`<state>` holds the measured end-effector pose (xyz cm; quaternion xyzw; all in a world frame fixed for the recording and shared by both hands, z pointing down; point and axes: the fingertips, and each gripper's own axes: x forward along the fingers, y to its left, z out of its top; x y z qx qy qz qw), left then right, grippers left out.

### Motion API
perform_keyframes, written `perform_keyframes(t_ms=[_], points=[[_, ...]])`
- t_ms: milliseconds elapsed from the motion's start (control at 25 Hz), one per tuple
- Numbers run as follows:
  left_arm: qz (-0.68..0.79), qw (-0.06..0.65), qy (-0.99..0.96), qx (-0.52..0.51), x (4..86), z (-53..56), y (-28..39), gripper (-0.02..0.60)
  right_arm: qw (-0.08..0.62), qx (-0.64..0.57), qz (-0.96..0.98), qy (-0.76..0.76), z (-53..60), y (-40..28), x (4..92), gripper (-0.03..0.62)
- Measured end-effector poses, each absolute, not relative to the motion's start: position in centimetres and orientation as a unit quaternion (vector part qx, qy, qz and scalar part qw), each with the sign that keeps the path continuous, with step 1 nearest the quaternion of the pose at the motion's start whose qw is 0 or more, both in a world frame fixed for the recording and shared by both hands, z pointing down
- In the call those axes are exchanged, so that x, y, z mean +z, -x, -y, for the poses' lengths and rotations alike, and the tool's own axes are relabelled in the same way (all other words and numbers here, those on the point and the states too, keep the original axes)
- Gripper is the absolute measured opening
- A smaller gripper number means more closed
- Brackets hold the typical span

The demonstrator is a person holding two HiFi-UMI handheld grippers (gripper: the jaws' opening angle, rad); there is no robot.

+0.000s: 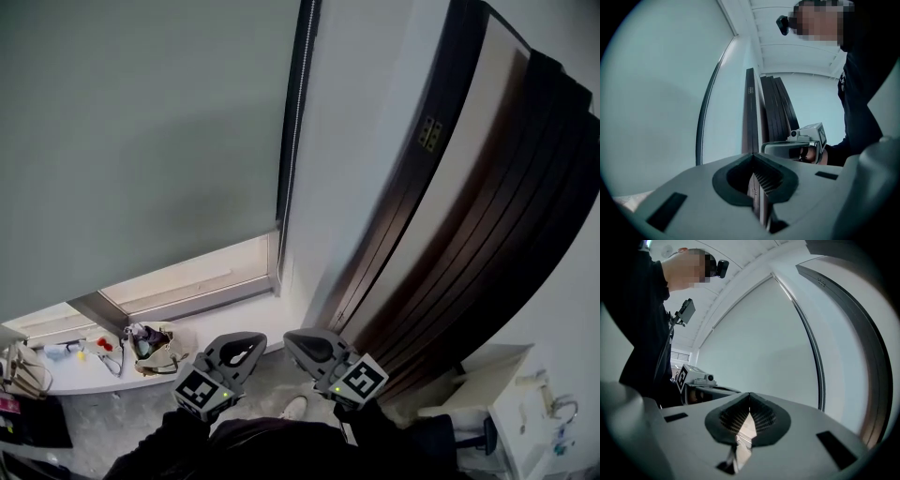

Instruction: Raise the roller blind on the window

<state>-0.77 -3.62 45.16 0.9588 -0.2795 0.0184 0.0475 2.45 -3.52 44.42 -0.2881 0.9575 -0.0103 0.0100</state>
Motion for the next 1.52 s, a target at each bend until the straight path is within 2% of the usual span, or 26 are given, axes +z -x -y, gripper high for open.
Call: perform_keyframes(t_ms=[360,680,1000,1200,1520], points=[[0.333,0.037,-0.941,0.044,45.0,11.2,-3.2,0.008,0.013,-0.025,-0.962,0.27,9.2,-7.7,45.3,0.006],[0.331,0.031,-0.943,0.032,44.4,18.1,-3.8,0.009,0.013,-0.026,-0.96,0.277,12.9,-8.0,45.2,0.006],[0.307,0.0,-0.952,0.015,39.5,28.1,-5.4,0.14,0.012,-0.025,-0.946,0.324,15.5,-7.2,45.1,0.006],[0.303,-0.028,-0.952,-0.01,36.2,33.0,-6.3,0.16,0.01,-0.03,-0.934,0.356,16.7,-7.4,45.0,0.008],[0.282,-0.032,-0.958,-0.026,34.0,36.6,-9.7,0.172,0.011,-0.032,-0.917,0.396,17.6,-8.2,45.2,0.008]])
